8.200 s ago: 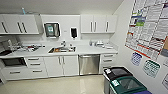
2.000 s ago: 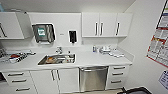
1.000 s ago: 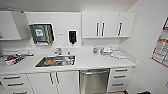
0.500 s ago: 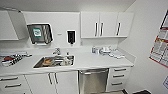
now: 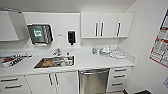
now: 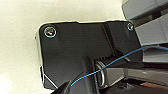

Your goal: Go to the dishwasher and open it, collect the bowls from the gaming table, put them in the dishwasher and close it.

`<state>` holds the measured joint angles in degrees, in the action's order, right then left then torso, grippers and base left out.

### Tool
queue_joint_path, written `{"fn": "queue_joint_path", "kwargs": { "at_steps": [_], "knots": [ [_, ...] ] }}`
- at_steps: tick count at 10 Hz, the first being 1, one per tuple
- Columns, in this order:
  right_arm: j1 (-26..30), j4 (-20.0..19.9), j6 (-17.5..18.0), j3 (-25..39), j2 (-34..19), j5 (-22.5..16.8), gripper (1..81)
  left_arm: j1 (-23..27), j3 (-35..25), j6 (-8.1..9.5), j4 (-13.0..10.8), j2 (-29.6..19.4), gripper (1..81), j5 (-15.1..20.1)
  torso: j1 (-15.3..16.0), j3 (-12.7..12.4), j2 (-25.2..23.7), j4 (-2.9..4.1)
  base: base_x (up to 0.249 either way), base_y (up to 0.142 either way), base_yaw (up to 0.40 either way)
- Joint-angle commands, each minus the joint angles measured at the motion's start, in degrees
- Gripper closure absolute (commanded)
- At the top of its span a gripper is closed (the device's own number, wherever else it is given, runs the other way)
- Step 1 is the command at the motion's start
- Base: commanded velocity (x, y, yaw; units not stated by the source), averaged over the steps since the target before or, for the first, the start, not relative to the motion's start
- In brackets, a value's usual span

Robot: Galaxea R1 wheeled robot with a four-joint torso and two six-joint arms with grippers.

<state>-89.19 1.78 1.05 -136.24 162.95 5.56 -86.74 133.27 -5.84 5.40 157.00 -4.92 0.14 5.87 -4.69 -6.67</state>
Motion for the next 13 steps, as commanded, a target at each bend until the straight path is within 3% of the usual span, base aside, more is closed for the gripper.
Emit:
{"fn": "queue_joint_path", "kwargs": {
  "at_steps": [1,13],
  "knots": [
    [2.65,0.07,-0.26,0.37,-0.94,-2.92,1.0,2.49,-0.90,-0.05,0.14,-0.81,1.0,3.00,0.00,0.00,0.00,0.00,0.084,0.000,0.000],
    [2.65,0.07,-0.26,0.37,-0.94,-2.92,1.0,2.49,-0.90,0.04,0.14,-0.72,1.0,2.99,-0.11,0.00,-0.04,0.00,0.092,0.000,0.000]
  ]
}}
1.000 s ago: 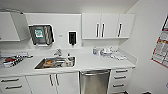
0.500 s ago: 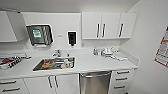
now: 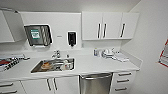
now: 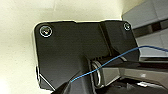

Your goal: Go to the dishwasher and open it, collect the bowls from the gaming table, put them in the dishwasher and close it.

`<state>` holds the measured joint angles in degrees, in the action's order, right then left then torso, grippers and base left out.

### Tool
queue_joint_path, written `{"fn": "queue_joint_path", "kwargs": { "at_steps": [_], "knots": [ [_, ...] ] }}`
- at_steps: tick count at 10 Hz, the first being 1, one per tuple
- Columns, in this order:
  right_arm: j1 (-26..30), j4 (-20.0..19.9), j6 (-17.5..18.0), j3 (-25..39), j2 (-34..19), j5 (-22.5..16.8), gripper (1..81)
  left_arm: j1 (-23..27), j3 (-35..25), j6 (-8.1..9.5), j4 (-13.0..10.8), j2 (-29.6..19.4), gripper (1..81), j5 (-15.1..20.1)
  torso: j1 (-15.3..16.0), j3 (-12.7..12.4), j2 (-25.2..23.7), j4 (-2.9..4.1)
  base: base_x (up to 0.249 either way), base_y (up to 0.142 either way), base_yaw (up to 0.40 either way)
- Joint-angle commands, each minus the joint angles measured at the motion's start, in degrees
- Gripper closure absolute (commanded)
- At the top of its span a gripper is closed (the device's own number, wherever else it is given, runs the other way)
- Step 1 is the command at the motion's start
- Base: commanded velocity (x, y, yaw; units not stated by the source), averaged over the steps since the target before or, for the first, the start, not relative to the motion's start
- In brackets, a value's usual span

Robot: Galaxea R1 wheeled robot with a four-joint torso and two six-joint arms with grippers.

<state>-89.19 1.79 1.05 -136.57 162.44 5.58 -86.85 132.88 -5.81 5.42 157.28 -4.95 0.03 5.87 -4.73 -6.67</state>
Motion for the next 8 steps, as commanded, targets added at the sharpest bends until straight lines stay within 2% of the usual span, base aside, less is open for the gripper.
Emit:
{"fn": "queue_joint_path", "kwargs": {
  "at_steps": [1,3,8],
  "knots": [
    [2.65,0.06,-0.26,0.70,-0.42,-2.95,1.0,2.60,-0.51,0.01,0.11,-1.00,1.0,3.02,0.00,0.00,0.00,0.00,0.101,0.000,0.000],
    [2.56,0.05,-0.26,0.70,-0.51,-2.95,1.0,2.60,-0.51,0.01,0.11,-1.00,1.0,3.02,0.00,0.00,0.00,0.00,0.101,0.000,0.000],
    [2.64,0.05,-0.26,0.70,-0.42,-2.95,1.0,2.60,-0.60,0.01,0.11,-1.00,1.0,3.02,0.00,0.00,0.00,0.00,0.101,0.068,0.000]
  ]
}}
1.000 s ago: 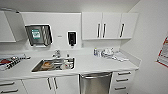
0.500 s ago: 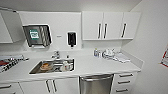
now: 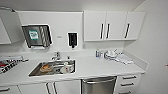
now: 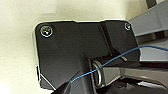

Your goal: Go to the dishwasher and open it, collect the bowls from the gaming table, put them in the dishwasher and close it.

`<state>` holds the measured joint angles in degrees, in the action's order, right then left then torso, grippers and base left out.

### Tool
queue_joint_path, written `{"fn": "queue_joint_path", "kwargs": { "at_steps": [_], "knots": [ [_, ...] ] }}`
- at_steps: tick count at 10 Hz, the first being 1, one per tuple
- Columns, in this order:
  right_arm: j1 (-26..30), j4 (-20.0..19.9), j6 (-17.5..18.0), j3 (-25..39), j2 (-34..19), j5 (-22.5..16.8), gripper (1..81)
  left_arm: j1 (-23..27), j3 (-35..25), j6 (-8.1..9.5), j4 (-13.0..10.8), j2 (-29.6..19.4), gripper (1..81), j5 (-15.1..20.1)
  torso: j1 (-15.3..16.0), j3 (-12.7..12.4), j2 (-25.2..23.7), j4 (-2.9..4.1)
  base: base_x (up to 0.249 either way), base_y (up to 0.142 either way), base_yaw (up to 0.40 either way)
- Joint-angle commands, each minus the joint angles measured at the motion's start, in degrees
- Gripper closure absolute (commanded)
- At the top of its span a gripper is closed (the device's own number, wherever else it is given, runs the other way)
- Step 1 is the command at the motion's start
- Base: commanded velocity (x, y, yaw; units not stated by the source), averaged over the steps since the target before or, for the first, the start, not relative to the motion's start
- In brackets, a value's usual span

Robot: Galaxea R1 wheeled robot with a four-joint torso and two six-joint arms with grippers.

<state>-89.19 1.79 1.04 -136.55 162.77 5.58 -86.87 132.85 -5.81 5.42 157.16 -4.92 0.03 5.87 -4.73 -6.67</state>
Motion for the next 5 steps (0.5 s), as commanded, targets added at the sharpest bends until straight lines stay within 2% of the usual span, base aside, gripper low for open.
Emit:
{"fn": "queue_joint_path", "kwargs": {
  "at_steps": [1,5],
  "knots": [
    [2.57,0.05,-0.25,0.68,-0.75,-2.95,1.0,2.62,-0.58,0.01,0.11,-0.88,1.0,3.00,0.00,0.00,0.00,0.00,0.101,0.000,0.000],
    [2.65,0.05,-0.25,0.59,-0.75,-2.95,1.0,2.62,-0.58,0.01,0.11,-0.88,1.0,2.99,0.00,0.00,0.00,0.00,0.101,0.000,0.000]
  ]
}}
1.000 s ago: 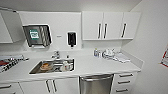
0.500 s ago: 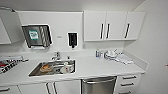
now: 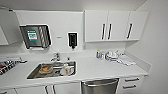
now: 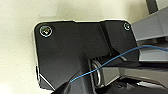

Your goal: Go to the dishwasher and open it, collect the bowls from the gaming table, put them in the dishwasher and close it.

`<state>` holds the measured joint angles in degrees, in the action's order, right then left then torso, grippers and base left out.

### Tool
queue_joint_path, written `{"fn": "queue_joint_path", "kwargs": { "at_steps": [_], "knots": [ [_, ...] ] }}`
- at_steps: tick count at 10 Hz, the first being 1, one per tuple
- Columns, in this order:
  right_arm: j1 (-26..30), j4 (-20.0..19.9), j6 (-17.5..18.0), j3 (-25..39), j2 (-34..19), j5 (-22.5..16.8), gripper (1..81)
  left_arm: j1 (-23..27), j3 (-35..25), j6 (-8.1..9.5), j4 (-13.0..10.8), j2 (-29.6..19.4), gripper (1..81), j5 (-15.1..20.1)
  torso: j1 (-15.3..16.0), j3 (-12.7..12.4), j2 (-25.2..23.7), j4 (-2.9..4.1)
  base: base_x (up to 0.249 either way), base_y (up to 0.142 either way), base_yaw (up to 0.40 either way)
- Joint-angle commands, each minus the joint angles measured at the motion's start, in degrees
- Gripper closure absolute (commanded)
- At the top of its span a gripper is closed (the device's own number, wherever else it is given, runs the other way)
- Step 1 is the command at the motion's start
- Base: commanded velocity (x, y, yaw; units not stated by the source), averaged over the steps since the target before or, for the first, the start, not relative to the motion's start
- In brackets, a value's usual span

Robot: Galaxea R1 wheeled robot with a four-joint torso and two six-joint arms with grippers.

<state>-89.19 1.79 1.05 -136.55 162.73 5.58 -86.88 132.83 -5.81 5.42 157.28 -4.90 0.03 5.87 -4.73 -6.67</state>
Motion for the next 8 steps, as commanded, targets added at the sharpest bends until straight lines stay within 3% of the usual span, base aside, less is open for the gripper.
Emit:
{"fn": "queue_joint_path", "kwargs": {
  "at_steps": [1,8],
  "knots": [
    [2.65,0.05,-0.26,0.50,-0.72,-2.95,1.0,2.64,-0.55,0.01,0.02,-0.92,1.0,2.97,0.00,0.00,0.00,0.00,0.103,0.000,0.000],
    [2.38,-0.03,-0.26,0.42,-0.72,-2.95,1.0,2.37,-0.29,0.01,0.02,-0.83,1.0,2.97,-0.02,0.00,0.00,0.00,0.110,0.000,0.000]
  ]
}}
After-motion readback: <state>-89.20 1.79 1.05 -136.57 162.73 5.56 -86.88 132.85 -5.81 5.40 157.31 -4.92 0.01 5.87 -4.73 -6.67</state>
